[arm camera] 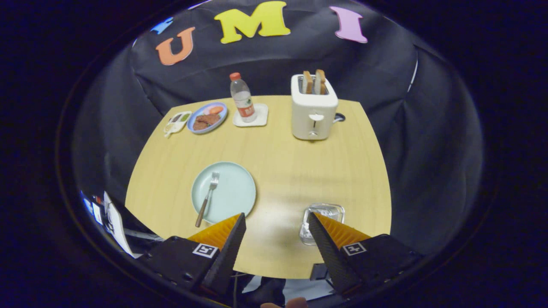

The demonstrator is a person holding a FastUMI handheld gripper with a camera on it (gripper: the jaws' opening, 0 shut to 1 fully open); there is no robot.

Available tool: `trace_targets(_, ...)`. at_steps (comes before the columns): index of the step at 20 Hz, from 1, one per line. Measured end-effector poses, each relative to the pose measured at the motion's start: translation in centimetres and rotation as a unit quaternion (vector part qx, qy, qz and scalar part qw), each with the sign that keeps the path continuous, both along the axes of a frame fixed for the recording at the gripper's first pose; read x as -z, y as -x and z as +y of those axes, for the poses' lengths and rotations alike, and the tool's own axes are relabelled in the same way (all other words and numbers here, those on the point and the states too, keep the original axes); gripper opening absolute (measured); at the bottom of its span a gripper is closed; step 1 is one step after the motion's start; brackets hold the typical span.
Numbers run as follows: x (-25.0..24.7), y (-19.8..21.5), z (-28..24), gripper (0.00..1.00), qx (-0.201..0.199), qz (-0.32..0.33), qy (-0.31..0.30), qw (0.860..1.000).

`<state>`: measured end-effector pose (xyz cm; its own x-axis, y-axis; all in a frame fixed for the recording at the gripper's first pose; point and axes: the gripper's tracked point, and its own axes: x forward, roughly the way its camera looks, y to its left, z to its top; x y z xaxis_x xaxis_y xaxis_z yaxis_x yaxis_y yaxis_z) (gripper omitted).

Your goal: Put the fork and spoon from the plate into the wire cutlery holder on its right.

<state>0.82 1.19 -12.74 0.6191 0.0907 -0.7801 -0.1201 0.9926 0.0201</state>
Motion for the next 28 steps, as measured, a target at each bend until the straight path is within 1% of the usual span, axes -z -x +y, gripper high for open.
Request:
trace_targets(1,0.4,-0.3,1.8,0.9,-0.006,-0.019,-0.002,1.0)
trace_targets(3,1.9,-0.7,5.3,0.9,-0.01,-0.036,-0.016,0.999)
trace_targets(5,3.7,-0.7,8.3,0.9,-0.008,-0.031,-0.032,0.999)
trace_targets(7,5.2,-1.0,10.6,0.9,0.002,-0.027,-0.046,0.999)
trace_targets(11,7.8,-1.5,13.9,0.9,0.009,-0.026,-0.053,0.998)
trace_targets(14,9.7,-2.1,15.7,0.9,0.01,-0.015,-0.048,0.999)
trace_targets(19,13.0,-2.0,17.9,0.9,0.005,0.007,-0.022,1.0)
trace_targets(22,14.7,-2.7,18.1,0.9,0.014,0.014,-0.009,1.0)
trace_targets(25,16.5,-3.3,18.5,0.9,0.026,0.027,-0.008,0.999)
trace_targets(28,18.0,-3.4,19.0,0.66,0.024,0.044,-0.002,0.999)
